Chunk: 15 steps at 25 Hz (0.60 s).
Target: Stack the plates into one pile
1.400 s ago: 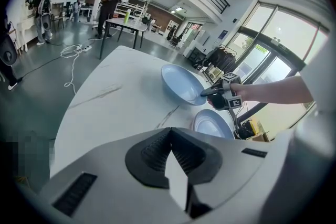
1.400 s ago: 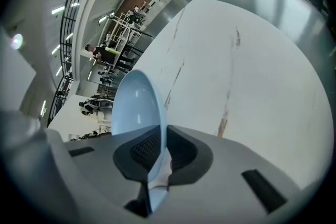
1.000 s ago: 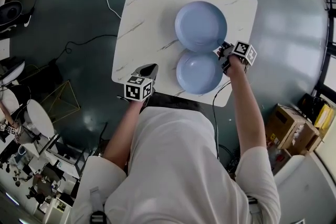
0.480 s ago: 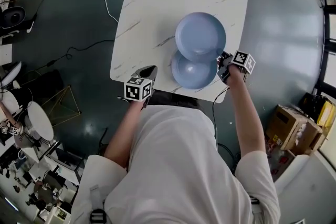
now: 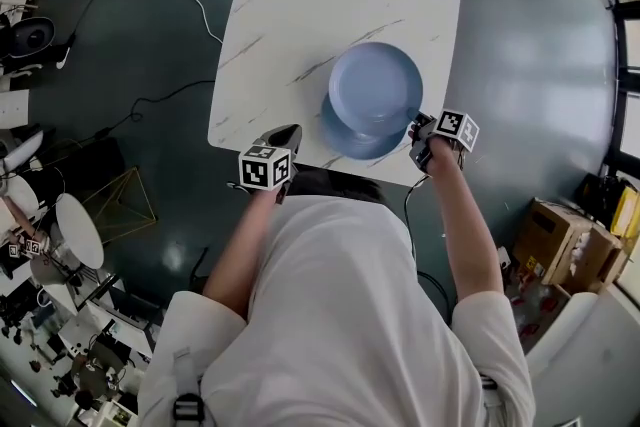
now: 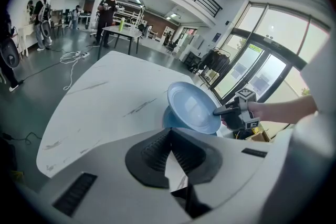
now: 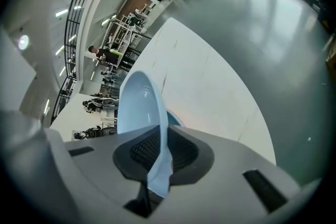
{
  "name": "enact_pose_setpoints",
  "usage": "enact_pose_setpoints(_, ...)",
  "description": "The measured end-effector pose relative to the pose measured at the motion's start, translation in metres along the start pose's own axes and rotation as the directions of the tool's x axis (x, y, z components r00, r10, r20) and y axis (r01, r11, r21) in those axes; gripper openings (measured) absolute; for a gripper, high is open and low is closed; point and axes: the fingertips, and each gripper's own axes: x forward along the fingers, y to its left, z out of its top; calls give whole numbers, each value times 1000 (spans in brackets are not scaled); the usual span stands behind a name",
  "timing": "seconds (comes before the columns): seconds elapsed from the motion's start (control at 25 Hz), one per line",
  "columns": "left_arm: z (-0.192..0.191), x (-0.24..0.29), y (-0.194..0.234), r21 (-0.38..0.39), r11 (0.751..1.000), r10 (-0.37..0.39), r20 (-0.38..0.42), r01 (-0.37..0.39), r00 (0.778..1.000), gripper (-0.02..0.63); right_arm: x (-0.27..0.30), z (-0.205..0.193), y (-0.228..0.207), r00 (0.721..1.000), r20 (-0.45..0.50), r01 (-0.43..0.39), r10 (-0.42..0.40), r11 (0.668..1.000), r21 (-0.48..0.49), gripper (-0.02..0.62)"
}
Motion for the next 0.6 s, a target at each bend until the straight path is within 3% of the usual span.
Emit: enact_pose_setpoints(0.6, -12, -2, -16, -12, 1000, 23, 13, -23, 1000, 14, -4, -59, -30, 996, -83, 29, -33, 998, -50, 44)
